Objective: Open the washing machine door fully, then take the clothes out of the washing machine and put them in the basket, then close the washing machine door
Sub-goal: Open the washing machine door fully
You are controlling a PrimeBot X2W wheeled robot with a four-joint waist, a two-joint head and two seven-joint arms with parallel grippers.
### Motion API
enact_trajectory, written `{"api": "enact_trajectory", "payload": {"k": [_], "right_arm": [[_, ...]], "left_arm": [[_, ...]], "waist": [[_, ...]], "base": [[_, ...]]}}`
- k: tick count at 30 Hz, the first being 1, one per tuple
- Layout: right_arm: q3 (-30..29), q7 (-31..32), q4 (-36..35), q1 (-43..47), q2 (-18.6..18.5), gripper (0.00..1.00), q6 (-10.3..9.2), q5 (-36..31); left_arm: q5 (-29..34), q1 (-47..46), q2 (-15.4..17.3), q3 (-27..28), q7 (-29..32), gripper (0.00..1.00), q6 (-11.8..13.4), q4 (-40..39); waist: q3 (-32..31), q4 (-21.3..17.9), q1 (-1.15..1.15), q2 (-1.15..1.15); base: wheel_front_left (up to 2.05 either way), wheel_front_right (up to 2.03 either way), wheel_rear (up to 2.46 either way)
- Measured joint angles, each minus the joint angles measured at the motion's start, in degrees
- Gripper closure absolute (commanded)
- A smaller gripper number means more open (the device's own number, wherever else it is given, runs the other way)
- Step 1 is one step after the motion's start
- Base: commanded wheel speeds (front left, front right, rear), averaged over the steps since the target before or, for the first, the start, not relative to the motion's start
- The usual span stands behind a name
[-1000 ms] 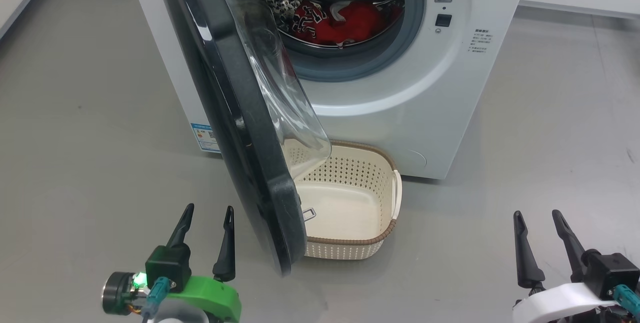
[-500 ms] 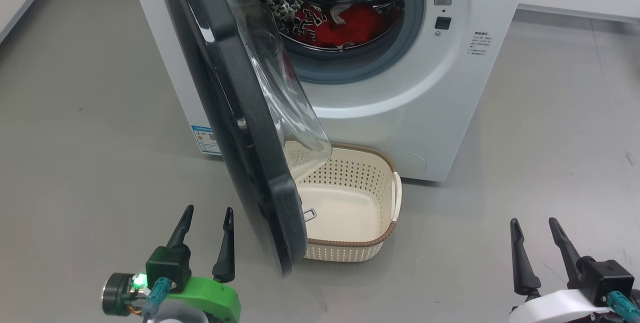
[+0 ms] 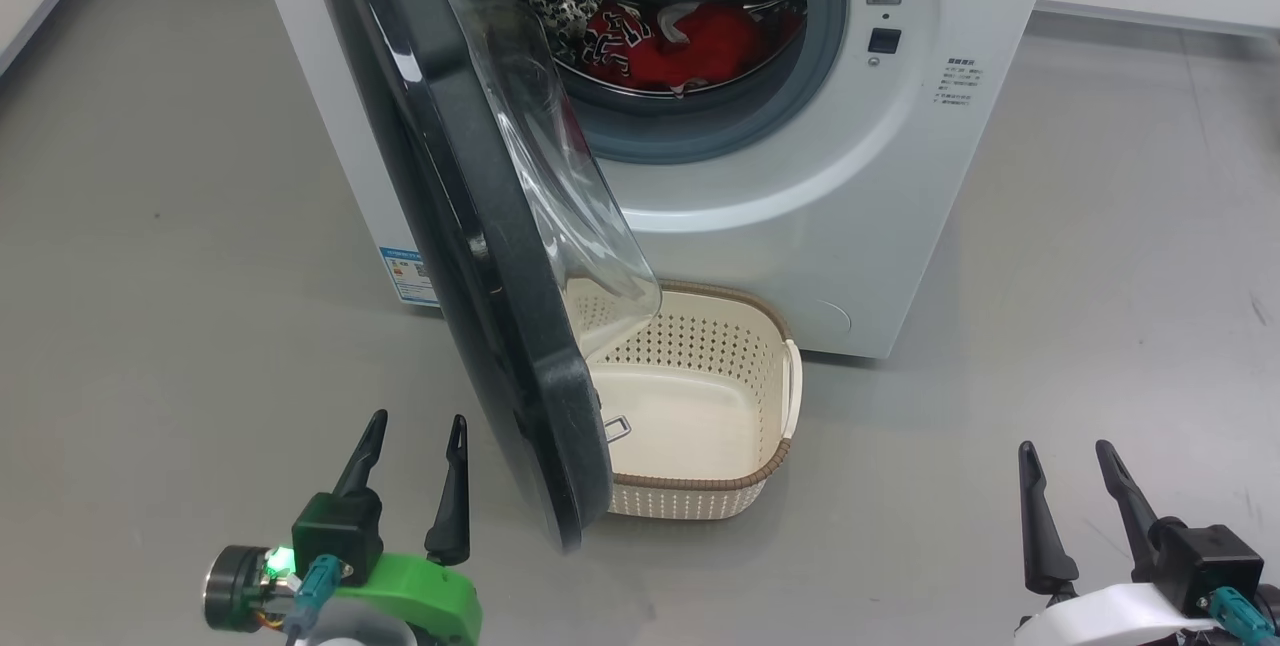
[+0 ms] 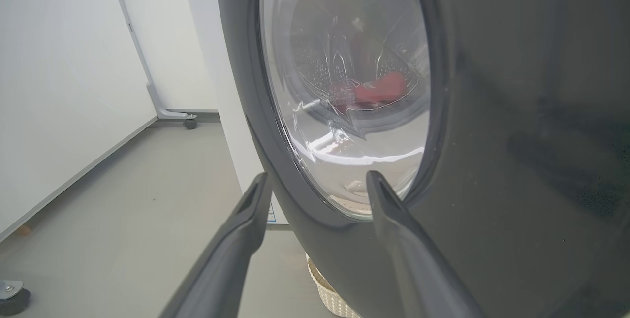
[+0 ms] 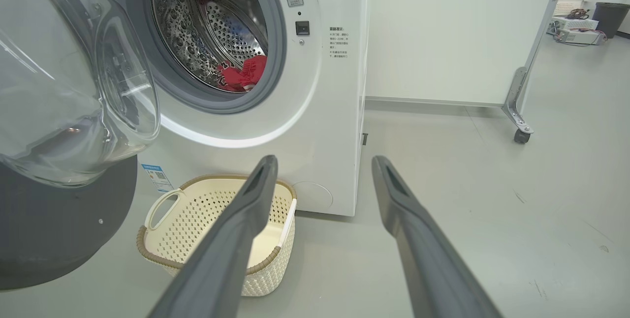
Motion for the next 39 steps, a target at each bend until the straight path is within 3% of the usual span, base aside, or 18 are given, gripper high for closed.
{"api": "enact_trajectory", "payload": {"k": [2, 4, 5, 6, 24, 39], "right_arm": [[-0.2, 0.0, 0.0, 0.0, 0.2, 0.00, -0.01, 0.0], [-0.3, 0.0, 0.0, 0.0, 0.2, 0.00, -0.01, -0.1], [-0.4, 0.0, 0.0, 0.0, 0.2, 0.00, -0.01, -0.1], [-0.5, 0.0, 0.0, 0.0, 0.2, 0.00, -0.01, -0.3], [-1.1, 0.0, -0.3, 0.0, 0.3, 0.00, 0.00, -1.5], [-1.5, 0.0, -0.3, 0.0, 0.5, 0.00, 0.10, -1.8]], "left_arm": [[0.0, 0.0, 0.0, 0.0, 0.0, 0.00, 0.0, 0.0], [0.0, 0.0, 0.0, 0.1, 0.0, 0.50, 0.0, 0.0], [0.0, 0.0, 0.0, 0.2, 0.0, 0.67, 0.0, 0.0], [0.0, 0.0, 0.0, 0.3, 0.0, 0.98, 0.0, 0.0], [0.5, -0.1, 0.0, 4.4, 0.0, 1.00, 0.0, -3.6], [5.8, -5.9, -0.1, 8.7, -0.3, 1.00, 0.0, -23.6]], "waist": [[0.1, 0.0, 0.00, 0.00], [0.0, 0.0, 0.00, 0.00], [0.0, 0.0, 0.00, 0.00], [0.0, 0.0, 0.00, 0.00], [0.6, 0.3, 0.00, 0.00], [0.9, 1.0, 0.00, 0.00]], "base": [[0.00, 0.00, 0.00], [0.00, 0.00, 0.00], [0.00, 0.00, 0.00], [0.00, 0.00, 0.00], [0.00, 0.00, 0.00], [0.00, 0.00, 0.00]]}}
